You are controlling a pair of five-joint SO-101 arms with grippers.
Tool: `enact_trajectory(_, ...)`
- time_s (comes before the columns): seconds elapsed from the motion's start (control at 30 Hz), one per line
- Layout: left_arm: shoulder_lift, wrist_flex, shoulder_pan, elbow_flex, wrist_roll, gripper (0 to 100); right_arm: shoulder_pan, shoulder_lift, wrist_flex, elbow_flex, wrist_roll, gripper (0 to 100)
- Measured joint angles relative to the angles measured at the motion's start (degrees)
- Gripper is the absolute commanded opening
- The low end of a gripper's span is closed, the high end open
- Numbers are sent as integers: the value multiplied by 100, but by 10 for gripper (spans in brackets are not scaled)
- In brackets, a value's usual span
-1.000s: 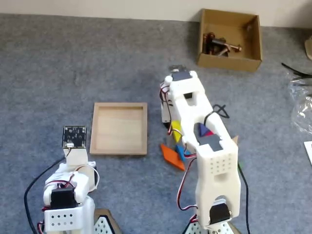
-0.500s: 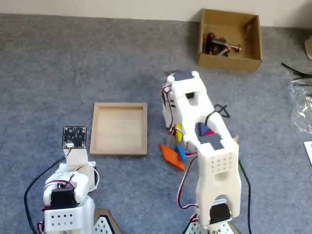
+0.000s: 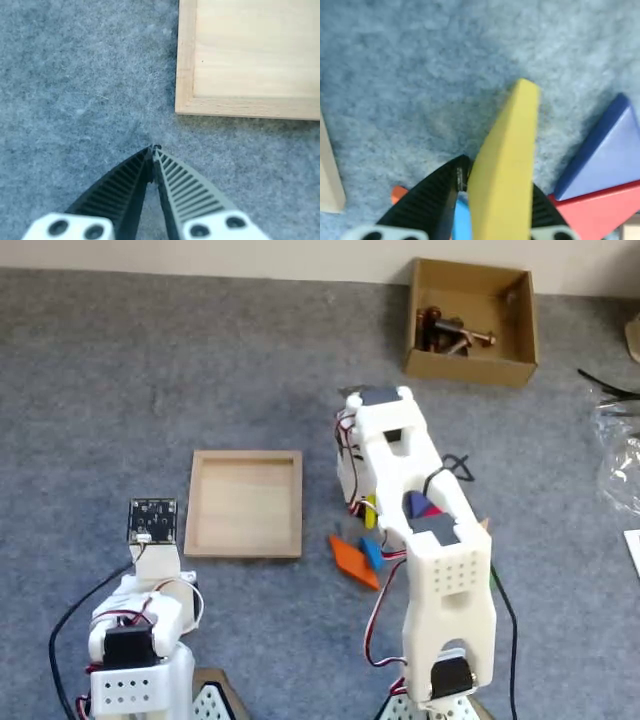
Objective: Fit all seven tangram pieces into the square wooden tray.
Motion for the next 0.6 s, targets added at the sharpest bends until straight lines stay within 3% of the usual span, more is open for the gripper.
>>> enact_trajectory(0.47, 0, 0, 0, 0, 0, 5, -9, -26, 299, -167, 0, 5)
enact_trajectory(0.6, 0, 0, 0, 0, 0, 5, -9, -255, 308, -158, 396, 5)
